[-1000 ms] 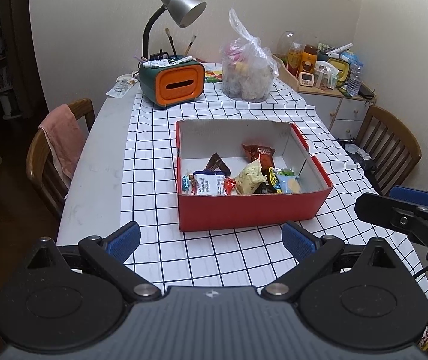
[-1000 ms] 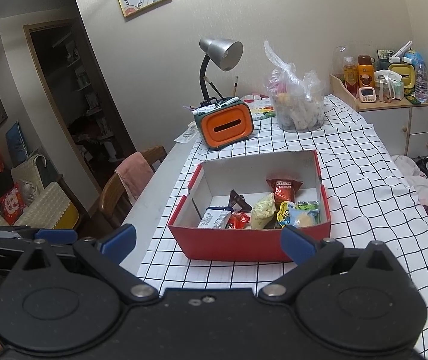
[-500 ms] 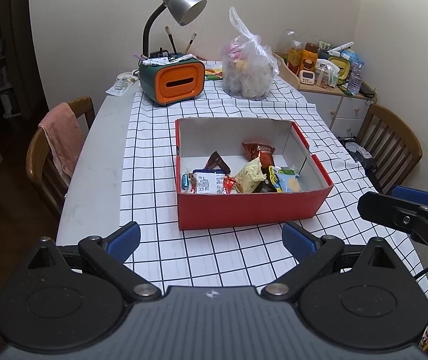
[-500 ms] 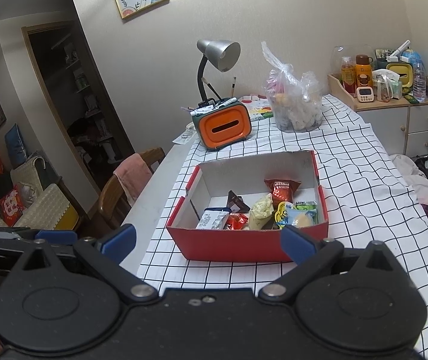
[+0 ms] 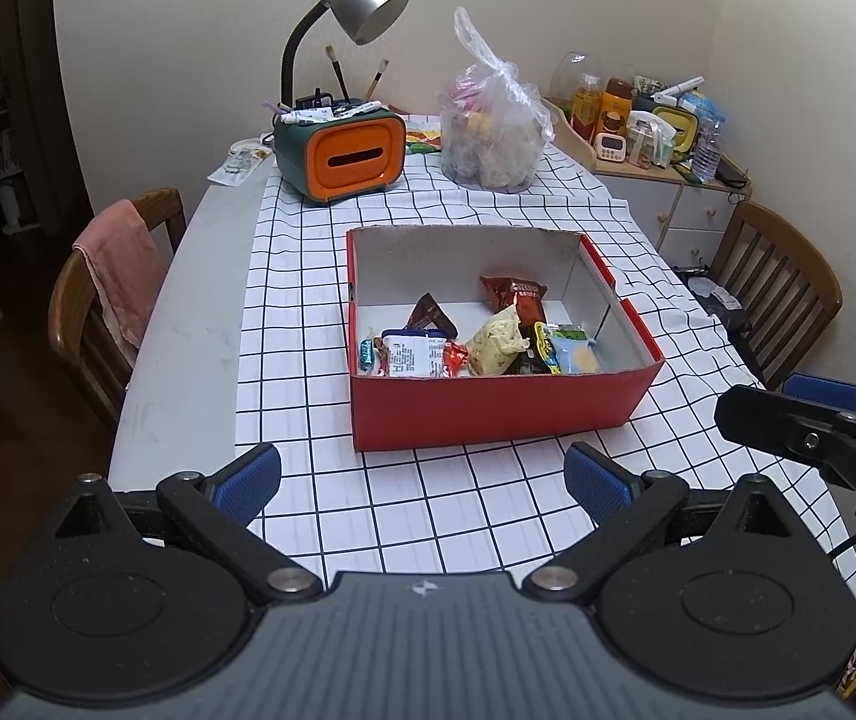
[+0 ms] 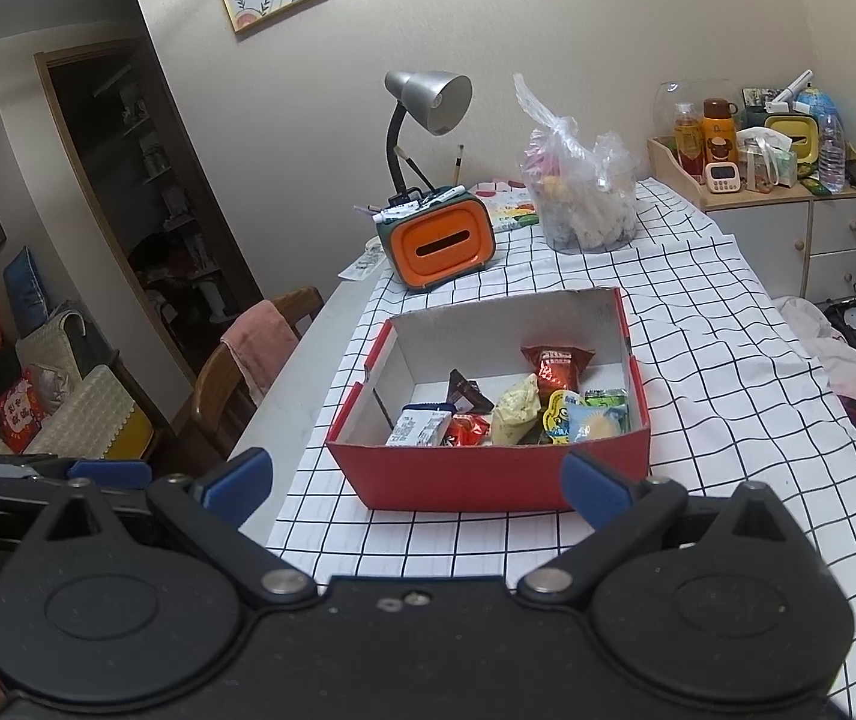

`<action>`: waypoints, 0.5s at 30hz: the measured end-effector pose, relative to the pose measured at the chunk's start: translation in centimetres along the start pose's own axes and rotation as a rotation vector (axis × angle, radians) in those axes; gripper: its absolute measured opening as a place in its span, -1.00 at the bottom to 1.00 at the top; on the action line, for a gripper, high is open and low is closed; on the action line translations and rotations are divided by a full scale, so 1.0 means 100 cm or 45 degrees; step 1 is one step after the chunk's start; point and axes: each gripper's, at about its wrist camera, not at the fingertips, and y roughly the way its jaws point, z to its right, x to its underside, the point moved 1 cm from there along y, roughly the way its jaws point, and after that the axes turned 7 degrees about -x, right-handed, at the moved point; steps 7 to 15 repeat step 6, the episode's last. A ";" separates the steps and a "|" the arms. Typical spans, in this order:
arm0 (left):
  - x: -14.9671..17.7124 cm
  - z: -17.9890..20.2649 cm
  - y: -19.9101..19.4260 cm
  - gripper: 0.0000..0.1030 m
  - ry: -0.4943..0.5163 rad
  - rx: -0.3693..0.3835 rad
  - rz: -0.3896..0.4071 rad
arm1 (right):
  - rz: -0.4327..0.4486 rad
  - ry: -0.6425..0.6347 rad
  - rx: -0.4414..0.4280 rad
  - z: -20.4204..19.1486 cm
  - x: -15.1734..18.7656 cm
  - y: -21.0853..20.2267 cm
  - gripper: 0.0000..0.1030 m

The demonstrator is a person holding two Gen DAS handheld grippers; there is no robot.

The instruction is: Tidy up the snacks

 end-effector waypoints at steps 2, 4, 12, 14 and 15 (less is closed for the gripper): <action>0.001 0.000 0.000 0.97 0.005 0.007 0.001 | 0.000 0.004 0.003 0.000 0.000 0.000 0.99; 0.003 0.001 -0.001 0.97 0.009 0.007 0.001 | -0.002 0.008 0.007 0.000 0.001 0.000 0.99; 0.004 0.001 -0.002 0.97 0.010 0.010 0.001 | -0.003 0.011 0.012 0.000 0.002 0.000 0.99; 0.004 0.001 -0.002 0.97 0.010 0.010 0.001 | -0.003 0.011 0.012 0.000 0.002 0.000 0.99; 0.004 0.001 -0.002 0.97 0.010 0.010 0.001 | -0.003 0.011 0.012 0.000 0.002 0.000 0.99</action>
